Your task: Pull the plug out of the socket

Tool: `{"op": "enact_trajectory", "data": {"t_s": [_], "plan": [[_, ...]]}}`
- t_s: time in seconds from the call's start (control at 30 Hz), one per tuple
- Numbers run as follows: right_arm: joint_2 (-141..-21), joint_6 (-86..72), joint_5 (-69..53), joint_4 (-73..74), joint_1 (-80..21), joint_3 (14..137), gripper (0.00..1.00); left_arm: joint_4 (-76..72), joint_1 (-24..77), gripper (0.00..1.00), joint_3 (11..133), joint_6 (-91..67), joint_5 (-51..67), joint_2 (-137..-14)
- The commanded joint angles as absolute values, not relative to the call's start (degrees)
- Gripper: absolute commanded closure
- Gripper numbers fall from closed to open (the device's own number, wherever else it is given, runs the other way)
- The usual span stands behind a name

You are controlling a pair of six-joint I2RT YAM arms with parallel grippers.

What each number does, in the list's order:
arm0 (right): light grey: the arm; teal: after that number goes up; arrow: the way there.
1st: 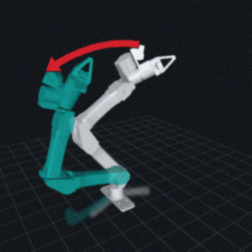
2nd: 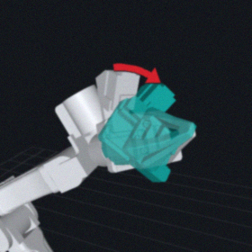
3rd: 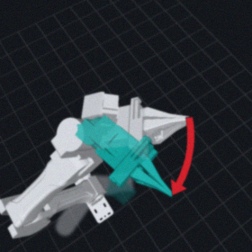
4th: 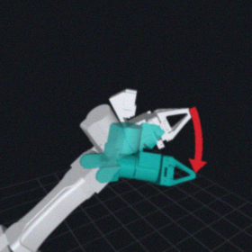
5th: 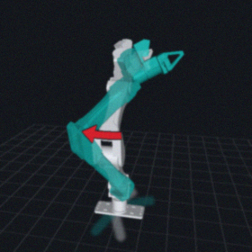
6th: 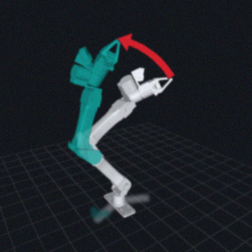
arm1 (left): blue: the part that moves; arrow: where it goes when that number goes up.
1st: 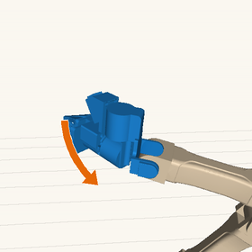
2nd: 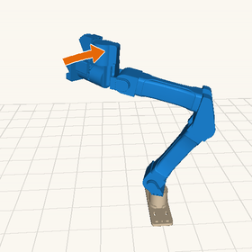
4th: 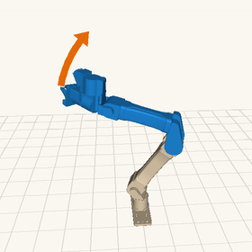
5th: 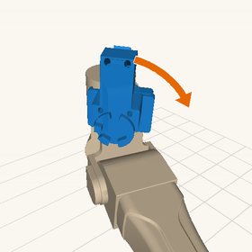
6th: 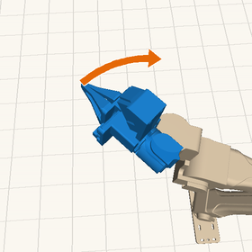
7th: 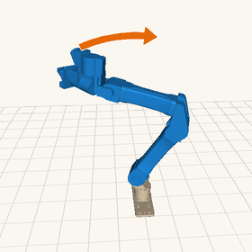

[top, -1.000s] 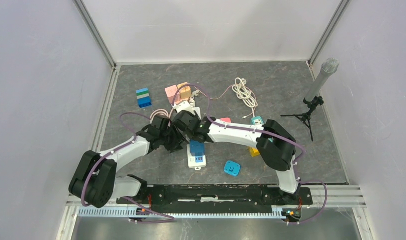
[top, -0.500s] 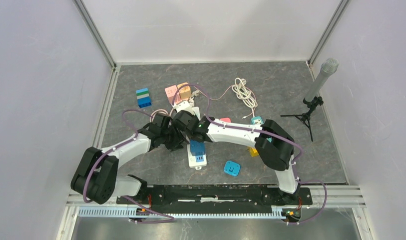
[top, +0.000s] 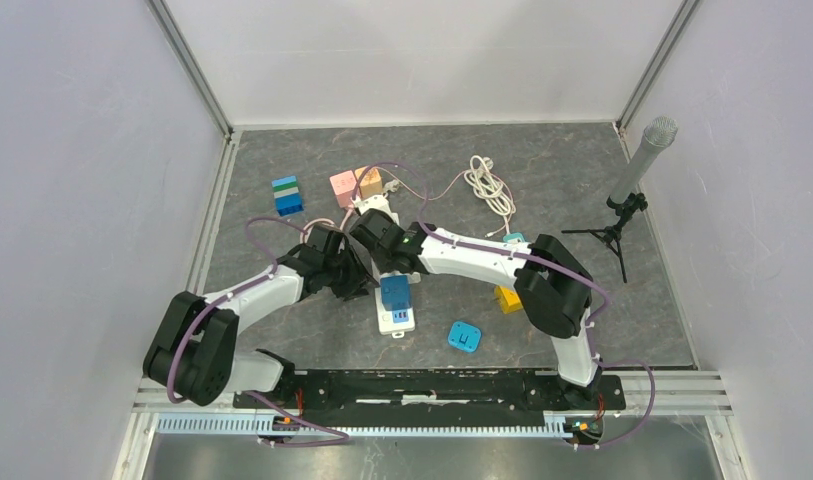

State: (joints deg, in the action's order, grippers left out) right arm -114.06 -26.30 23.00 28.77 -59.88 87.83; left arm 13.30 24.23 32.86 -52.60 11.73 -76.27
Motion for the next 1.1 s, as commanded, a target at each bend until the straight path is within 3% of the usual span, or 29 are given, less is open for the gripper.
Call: {"op": "enact_trajectory", "data": {"t_s": [0.0, 0.3, 0.37, 0.47, 0.57, 0.73, 1.0, 1.07], "plan": [[-110.3, -28.1, 19.2, 20.7, -60.2, 89.9, 1.00, 16.2, 24.4, 0.57, 31.8, -49.6, 6.2, -78.0], [-112.1, -22.1, 28.2, 20.5, -61.0, 85.8, 0.98, 15.9, 24.4, 0.57, 31.4, -49.5, 5.7, -76.3], [-112.2, -22.1, 28.7, 21.4, -60.9, 86.4, 0.65, 15.8, 24.4, 0.57, 31.2, -49.4, 5.7, -76.2], [-112.7, -22.9, 27.5, 21.9, -60.2, 86.2, 0.45, 15.8, 24.3, 0.57, 31.1, -49.3, 5.0, -75.6], [-113.7, -23.6, 26.6, 22.8, -59.8, 86.8, 0.45, 15.5, 24.3, 0.57, 31.1, -48.9, 4.9, -75.0], [-114.8, -23.7, 26.0, 24.1, -59.2, 88.7, 0.55, 15.1, 24.4, 0.58, 30.9, -48.9, 5.2, -75.1], [-116.7, -24.4, 25.3, 26.4, -59.2, 89.5, 0.52, 14.5, 24.4, 0.59, 30.6, -49.4, 5.7, -75.4], [-116.7, -24.6, 25.1, 25.9, -59.2, 88.4, 0.57, 14.4, 24.4, 0.59, 30.5, -49.5, 5.7, -75.5]]}}
